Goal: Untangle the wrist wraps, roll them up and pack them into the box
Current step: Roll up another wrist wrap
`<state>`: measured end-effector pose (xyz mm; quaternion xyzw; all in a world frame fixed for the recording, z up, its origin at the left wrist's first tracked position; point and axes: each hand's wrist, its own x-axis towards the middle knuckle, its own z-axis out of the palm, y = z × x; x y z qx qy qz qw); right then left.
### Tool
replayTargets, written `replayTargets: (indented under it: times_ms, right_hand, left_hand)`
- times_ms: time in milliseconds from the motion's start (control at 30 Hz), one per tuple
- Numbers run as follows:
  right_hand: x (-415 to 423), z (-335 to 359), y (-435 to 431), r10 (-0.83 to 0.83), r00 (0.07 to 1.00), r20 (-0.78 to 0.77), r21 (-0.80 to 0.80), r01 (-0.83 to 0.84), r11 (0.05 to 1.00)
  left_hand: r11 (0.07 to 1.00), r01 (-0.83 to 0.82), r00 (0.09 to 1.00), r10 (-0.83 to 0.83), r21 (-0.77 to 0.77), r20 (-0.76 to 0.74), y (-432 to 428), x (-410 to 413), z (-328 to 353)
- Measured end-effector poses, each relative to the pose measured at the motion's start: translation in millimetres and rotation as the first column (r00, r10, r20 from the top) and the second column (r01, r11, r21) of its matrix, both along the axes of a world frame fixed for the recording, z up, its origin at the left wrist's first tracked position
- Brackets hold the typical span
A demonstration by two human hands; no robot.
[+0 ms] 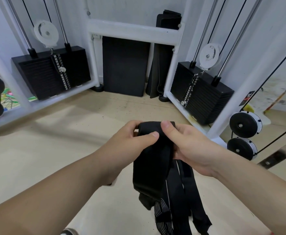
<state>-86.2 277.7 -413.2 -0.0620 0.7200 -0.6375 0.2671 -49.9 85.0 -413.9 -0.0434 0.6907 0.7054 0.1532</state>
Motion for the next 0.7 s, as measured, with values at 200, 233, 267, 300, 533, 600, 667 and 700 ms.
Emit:
replayTargets:
  times_ms: [200,233,267,300,533,600,667,700]
  right_hand:
    - [4,-7,-2,-0.13,0.991,-0.023,-0.147,0.125,0.981]
    - [5,-7,-2,-0.123,0.992,-0.031,-0.164,0.116,0.98]
    - [4,-8,-1,-0.114,0.993,-0.036,-0.177,0.106,0.978]
    - [4,-8,0,-0.102,0.994,-0.038,-0.188,0.093,0.978]
    - [1,-2,3,-0.054,0.997,0.05,-0.216,0.064,0.974]
    - [2,3,0,0.008,0.993,0.115,-0.211,0.017,0.977]
    - [4,6,-1,0.071,0.985,0.159,-0.146,-0.047,0.988]
    - [5,7,-2,0.074,0.983,0.167,-0.124,-0.053,0.991]
  left_hand:
    - [0.997,-0.031,0.988,0.019,0.074,0.156,4,-6,-4]
    - [0.997,-0.033,0.988,0.022,0.068,0.155,4,-6,-3]
    - [0.998,-0.03,0.989,0.021,0.058,0.144,3,-6,-3]
    - [0.999,-0.021,0.992,0.015,0.045,0.126,2,-5,-3]
    - [0.998,-0.056,0.996,0.056,0.005,-0.063,1,-1,2]
    - [0.999,-0.052,0.992,0.053,0.016,-0.115,1,-1,3]
    - [0.999,-0.028,0.986,0.032,0.026,-0.164,0,0,3]
    - [1.0,-0.014,0.982,0.014,0.003,-0.19,-1,0,2]
